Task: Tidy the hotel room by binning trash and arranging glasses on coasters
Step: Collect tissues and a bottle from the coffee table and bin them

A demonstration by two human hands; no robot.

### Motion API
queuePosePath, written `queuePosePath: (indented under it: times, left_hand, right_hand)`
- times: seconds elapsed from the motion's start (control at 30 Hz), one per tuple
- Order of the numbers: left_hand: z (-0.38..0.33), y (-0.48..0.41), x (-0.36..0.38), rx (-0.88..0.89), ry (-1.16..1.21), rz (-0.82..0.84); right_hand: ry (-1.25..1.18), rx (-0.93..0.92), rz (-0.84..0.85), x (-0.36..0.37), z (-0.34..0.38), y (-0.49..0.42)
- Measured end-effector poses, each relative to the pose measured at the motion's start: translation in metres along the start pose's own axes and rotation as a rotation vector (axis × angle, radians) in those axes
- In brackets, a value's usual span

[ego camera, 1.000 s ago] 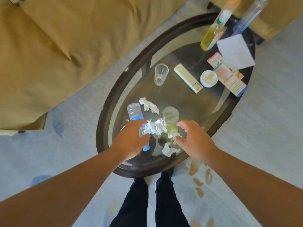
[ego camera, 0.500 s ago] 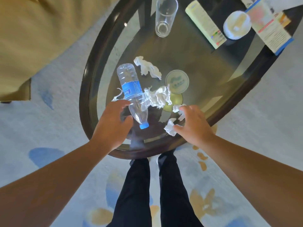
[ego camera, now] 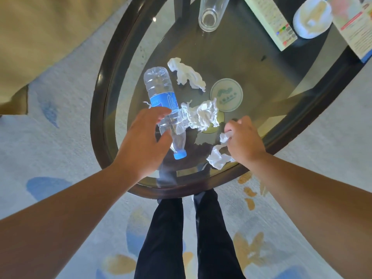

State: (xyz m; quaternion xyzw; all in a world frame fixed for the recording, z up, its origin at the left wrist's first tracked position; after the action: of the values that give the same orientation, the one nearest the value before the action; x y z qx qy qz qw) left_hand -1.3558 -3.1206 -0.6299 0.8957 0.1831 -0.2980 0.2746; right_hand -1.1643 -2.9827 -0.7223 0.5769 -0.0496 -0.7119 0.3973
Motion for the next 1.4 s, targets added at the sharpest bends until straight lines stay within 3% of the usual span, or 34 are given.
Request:
queuePosePath:
  times: [0.3,0.43,0.63,0.77,0.97,1.4]
  left_hand:
    - [-0.002,0.008,-0.015,0.002,0.054,-0.014]
    - [-0.012,0.015,-0.023,0.008,0.065,-0.019]
    - [-0.019,0.022,-0.035,-0.006,0.075,-0.029]
    - [-0.021,0.026,-0.037,-0.002,0.065,-0.038]
    - [-0.016,0.03,-0.029,-0.006,0.093,-0.024]
    - [0.013,0.027,-0.003,-0.062,0.036,0.025]
  right_hand:
    - [-0.211,0.111,-0.099,-0.051,-0.016,0.013]
    - [-0.356,0.162,-0.053,-0.061,-0.012,0.031]
    - [-0.437,0.076,0.049,-0.058,0.014,0.057]
    - [-0.386,0.07,0.137,-0.043,0.023,0.066]
    - [-0.239,-0.039,0.057,-0.028,0.03,0.065]
    - [0.051,-0.11,0.138,0.043,0.019,0.049]
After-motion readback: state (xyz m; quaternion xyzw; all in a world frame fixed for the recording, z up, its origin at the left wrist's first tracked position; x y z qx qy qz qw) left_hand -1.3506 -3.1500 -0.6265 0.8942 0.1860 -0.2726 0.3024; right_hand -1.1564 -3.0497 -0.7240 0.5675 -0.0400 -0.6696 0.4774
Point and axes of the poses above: each hand's wrist, its own y-axis away from the middle knuckle, its own x-axis out of the palm, z = x × y, the point moved 9 cm from there along -y, towards the middle knuckle, and after that the axes turned 1 degree about -y, right-handed, at the moved point
